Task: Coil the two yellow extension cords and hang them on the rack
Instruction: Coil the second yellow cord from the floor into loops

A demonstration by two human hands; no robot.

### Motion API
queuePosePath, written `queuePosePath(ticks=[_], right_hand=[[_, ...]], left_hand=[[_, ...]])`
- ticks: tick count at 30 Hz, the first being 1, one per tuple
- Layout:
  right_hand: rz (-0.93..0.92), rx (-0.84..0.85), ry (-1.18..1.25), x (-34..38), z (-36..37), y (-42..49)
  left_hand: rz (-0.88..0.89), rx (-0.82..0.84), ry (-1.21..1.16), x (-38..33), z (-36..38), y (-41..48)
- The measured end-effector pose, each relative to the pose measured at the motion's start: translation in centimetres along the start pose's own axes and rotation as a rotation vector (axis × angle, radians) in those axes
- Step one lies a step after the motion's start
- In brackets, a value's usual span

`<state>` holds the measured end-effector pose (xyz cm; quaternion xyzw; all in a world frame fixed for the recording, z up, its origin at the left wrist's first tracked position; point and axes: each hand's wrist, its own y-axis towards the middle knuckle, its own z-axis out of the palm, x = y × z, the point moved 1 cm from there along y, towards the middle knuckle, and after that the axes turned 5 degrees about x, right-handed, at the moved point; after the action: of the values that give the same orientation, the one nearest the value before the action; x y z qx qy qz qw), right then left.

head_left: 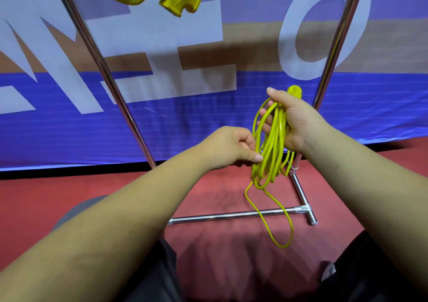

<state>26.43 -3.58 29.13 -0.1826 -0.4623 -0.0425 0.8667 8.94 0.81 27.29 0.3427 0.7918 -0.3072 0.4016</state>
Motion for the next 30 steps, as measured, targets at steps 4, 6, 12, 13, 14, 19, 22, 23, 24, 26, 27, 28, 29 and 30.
queuePosePath(ticks=[4, 6, 12, 13, 14, 19, 22, 23, 24, 26, 27, 28, 29, 30], right_hand=[[-0.032, 0.052, -0.016, 0.3, 0.4, -0.4], [-0.044, 0.043, -0.026, 0.3, 0.5, -0.5], [0.002, 0.037, 0.026, 0.9, 0.0, -0.7], [0.004, 0.044, 0.037, 1.1, -0.2, -0.7], [0.004, 0.05, 0.041, 1.4, -0.5, -0.7], [0.014, 0.091, 0.042, 2.4, -1.4, -1.3], [0.011, 0.104, 0.03, 2.9, -1.9, -1.7], [0.01, 0.107, 0.033, 3.0, -2.0, -1.8], [0.011, 0.111, 0.037, 3.2, -2.1, -1.9], [0.015, 0.121, 0.037, 3.4, -2.2, -2.1], [0.015, 0.127, 0.031, 3.6, -2.3, -2.1], [0.012, 0.134, 0.024, 3.8, -2.3, -2.2], [0.011, 0.137, 0.02, 3.9, -2.3, -2.2], [0.012, 0.136, 0.021, 4.0, -2.4, -2.3]], left_hand=[[0.006, 0.02, -0.164, -0.1, 0.3, -0.3], [-0.016, 0.034, -0.21, -0.1, 0.6, -0.4], [-0.214, 0.213, -0.138, 1.3, 0.4, -0.1], [-0.295, 0.284, -0.067, 2.1, 0.3, 0.0], [-0.378, 0.362, 0.035, 3.0, 0.3, 0.2], [-0.561, 0.506, 0.455, 7.1, 4.8, 2.3], [-0.439, 0.445, 0.347, 9.1, 10.3, 4.4], [-0.394, 0.414, 0.305, 9.7, 12.3, 5.1], [-0.355, 0.379, 0.237, 10.2, 14.2, 5.6], [-0.284, 0.308, 0.039, 11.0, 18.0, 6.3], [-0.251, 0.281, -0.05, 11.3, 19.6, 6.5], [-0.233, 0.262, -0.112, 11.9, 20.9, 6.8], [-0.219, 0.258, -0.164, 12.5, 21.9, 6.9], [-0.21, 0.257, -0.217, 13.0, 22.6, 7.0]])
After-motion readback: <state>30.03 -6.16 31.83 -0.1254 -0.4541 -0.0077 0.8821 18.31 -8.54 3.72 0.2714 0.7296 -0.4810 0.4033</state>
